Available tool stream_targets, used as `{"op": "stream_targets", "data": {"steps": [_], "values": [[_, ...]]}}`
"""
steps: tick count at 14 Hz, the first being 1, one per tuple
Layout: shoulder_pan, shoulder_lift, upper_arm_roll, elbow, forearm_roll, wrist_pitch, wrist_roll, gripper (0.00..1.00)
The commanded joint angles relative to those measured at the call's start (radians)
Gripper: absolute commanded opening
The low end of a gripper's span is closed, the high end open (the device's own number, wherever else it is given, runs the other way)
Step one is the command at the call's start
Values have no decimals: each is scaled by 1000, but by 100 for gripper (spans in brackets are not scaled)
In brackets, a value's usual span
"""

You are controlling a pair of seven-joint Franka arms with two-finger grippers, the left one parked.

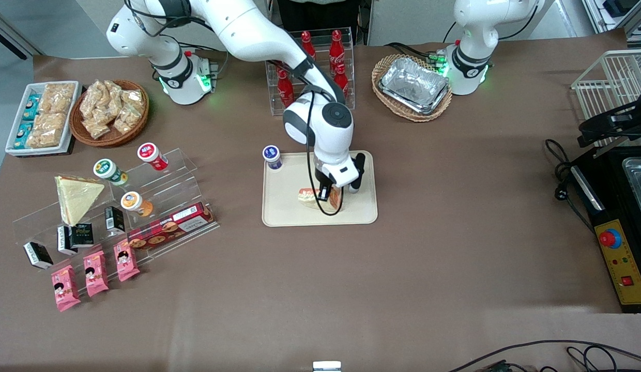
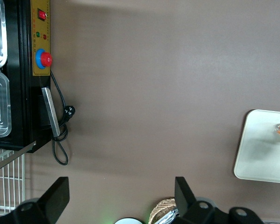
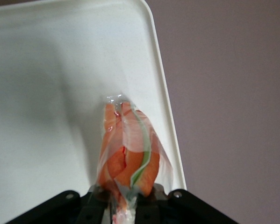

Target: Place sandwich on tray

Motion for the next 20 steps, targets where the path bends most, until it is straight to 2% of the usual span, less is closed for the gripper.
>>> {"op": "stream_targets", "data": {"steps": [1,3,7,12,20], "values": [[-13,26,-8,15,16,28,-24,29],[-13,24,-8,15,20,28,-16,92],[-13,1,-8,15,20,19,-24,99],[-19,-92,-18,15,20,-59,-20,99],[-160,-314,-19,15,21,-315,-17,99]]}}
